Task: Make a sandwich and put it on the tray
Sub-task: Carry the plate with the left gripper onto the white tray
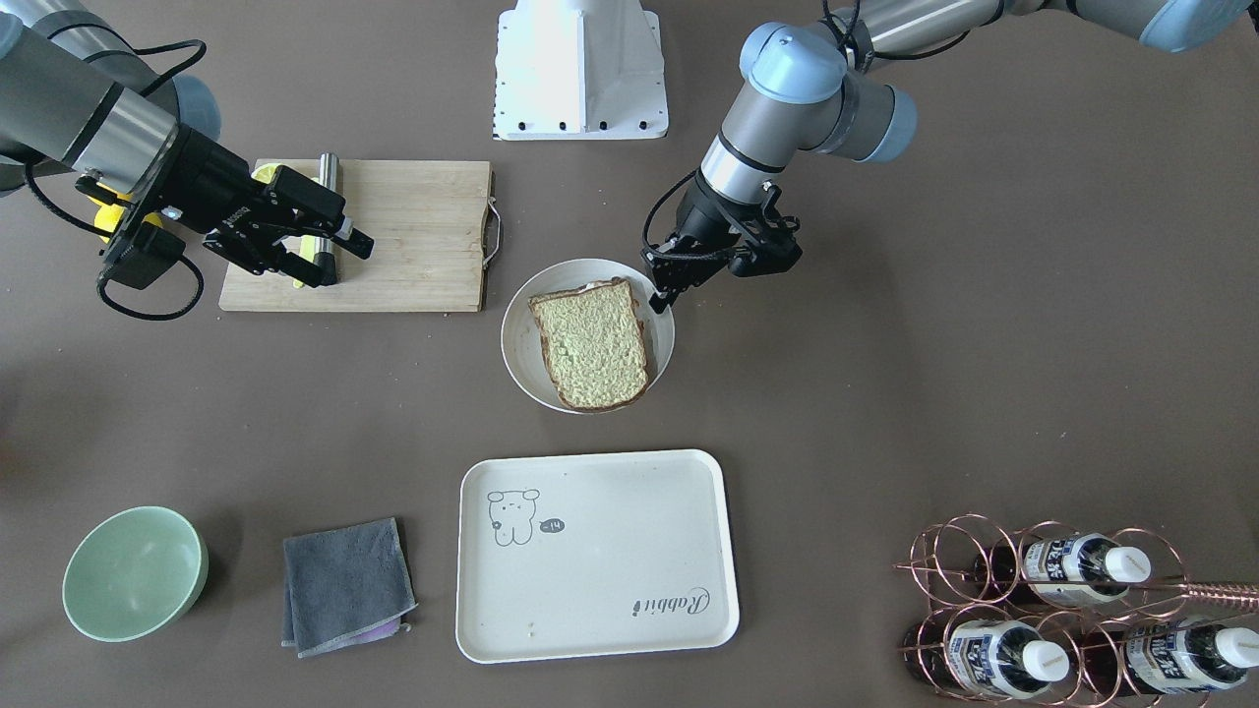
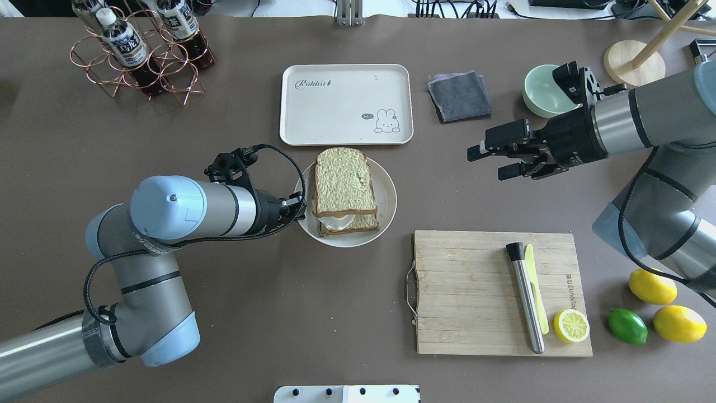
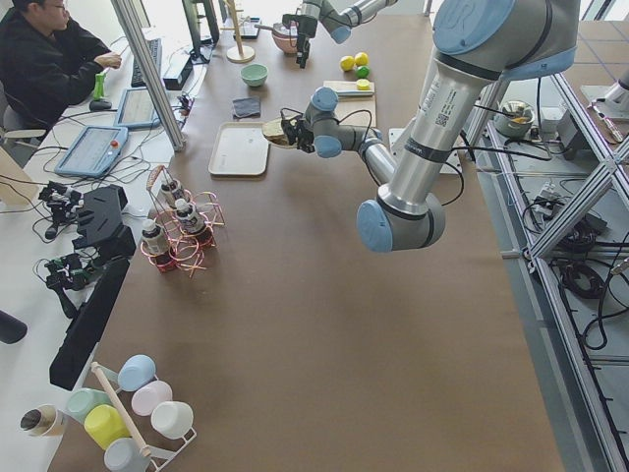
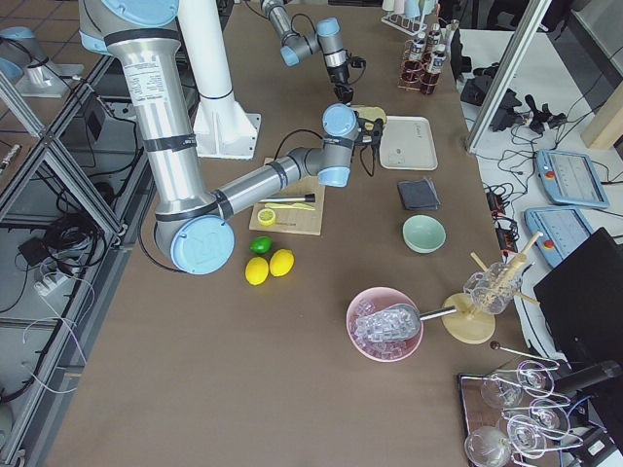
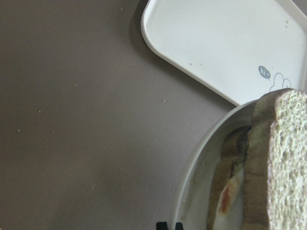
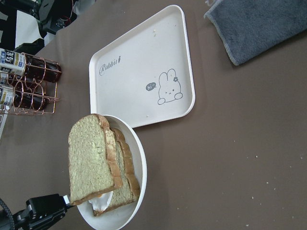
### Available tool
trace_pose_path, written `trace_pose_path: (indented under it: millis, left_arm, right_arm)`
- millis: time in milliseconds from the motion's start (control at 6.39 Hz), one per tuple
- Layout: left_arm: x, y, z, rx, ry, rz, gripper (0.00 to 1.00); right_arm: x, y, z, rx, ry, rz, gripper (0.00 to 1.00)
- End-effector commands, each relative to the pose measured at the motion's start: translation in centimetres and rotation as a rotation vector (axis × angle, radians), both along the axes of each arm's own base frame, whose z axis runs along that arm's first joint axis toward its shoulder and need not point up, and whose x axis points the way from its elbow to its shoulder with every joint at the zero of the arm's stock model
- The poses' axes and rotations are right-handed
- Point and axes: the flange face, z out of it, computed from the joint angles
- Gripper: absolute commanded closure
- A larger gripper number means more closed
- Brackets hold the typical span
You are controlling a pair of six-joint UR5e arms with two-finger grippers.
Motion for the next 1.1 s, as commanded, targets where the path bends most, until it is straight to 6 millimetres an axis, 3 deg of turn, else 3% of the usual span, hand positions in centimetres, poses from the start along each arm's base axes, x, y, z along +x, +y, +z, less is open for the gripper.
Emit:
trace_pose_path:
  millis: [0, 157, 313, 626, 939]
  left_arm:
    - [1.2, -6.6, 0.4, -0.067, -0.038, -0.084, 1.0]
    - [1.6, -10.0, 1.4, -0.084, -0.061, -0.118, 1.0]
    - [1.8, -11.4, 2.2, -0.088, -0.055, -0.144, 1.0]
    - [2.7, -13.1, 2.1, -0.103, -0.052, -0.194, 1.0]
    - [3.4, -13.3, 2.7, -0.112, -0.066, -0.19, 1.0]
  right_arm:
    - [0.8, -1.3, 0.3, -0.006, 0.007, 0.04, 0.0]
    - [0.9, -1.5, 0.0, -0.008, 0.003, 0.046, 0.0]
    - [1.1, -1.8, -0.2, -0.01, 0.001, 0.054, 0.0]
    - [0.8, -2.8, -0.1, -0.015, 0.009, 0.086, 0.0]
    - [0.6, -3.4, -0.4, -0.023, 0.021, 0.093, 0.0]
